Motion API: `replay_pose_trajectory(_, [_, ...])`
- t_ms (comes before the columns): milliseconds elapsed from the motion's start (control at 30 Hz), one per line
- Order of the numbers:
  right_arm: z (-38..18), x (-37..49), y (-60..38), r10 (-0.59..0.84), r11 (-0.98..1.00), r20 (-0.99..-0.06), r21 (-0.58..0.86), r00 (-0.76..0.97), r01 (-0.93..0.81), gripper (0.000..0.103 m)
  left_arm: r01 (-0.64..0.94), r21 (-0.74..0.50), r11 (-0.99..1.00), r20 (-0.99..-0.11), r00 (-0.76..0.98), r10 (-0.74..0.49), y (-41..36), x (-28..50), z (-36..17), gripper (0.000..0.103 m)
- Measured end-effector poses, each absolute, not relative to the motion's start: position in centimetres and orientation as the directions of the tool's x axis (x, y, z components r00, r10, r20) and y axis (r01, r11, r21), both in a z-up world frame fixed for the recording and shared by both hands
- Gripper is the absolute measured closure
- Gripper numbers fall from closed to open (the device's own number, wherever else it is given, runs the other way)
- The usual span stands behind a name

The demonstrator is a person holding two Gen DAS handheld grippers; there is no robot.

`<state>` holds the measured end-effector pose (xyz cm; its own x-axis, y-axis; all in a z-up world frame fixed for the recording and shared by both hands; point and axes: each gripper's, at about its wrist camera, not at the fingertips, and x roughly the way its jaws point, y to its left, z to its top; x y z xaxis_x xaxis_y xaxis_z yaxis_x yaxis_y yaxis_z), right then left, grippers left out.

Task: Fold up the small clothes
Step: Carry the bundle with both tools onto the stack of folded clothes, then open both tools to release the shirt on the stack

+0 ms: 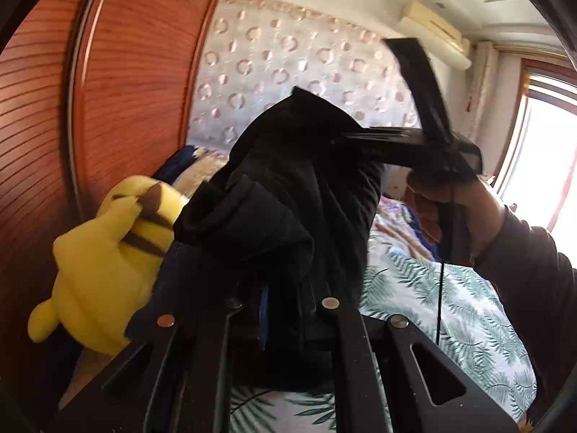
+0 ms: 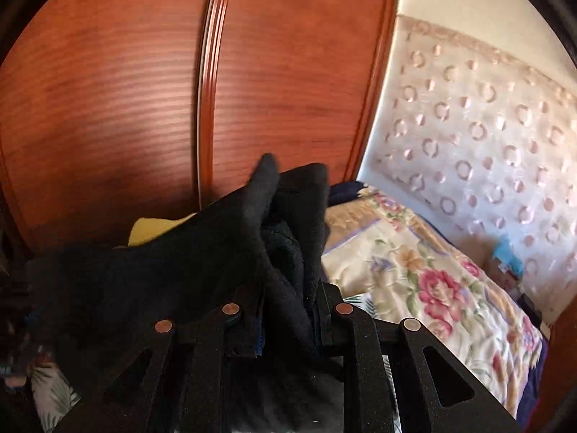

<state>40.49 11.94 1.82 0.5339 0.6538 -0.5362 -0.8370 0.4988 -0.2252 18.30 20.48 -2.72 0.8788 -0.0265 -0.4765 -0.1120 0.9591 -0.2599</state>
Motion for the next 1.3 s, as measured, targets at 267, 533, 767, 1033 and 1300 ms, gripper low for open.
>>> replay_pose_trajectory(267, [2.5, 45.8, 12.0, 0.611, 0.644, -0.487, -0.152, 0.624, -0.75, 0.049, -0.144, -0.246, 0.958, -0.506, 0.863, 0.0, 21.2, 18.1, -4.6, 0.091])
replay_pose_trajectory(533, [1.4, 45.0, 8.1, 0.694, 0.575, -0.486, -0.069, 0.531, -0.815, 0.048, -0.189, -0.175, 0.966, -0.501, 0.862, 0.078, 20.7, 16.8, -4.1, 0.06])
replay_pose_trajectory(767, [-3.3, 48.7, 11.8, 0.623, 0.593, -0.572, -0.099, 0.533, -0.799, 0.045, -0.183, -0.137, 0.974, -0.465, 0.88, 0.1, 20.7, 15.4, -3.1, 0.022])
replay_pose_trajectory(1033, [-3.1, 48.2, 12.9, 0.617, 0.635, -0.545, -0.081, 0.568, -0.768, 0.038, -0.189, -0.1, 0.977, -0.457, 0.881, 0.123, 20.5, 14.3, -2.0, 0.02])
replay_pose_trajectory(1300, [-2.3, 39.6, 7.6, 0.644, 0.648, -0.508, -0.036, 0.573, -0.761, 0.038, -0.147, -0.093, 0.985, -0.47, 0.879, 0.087, 18.2, 13.2, -1.5, 0.02])
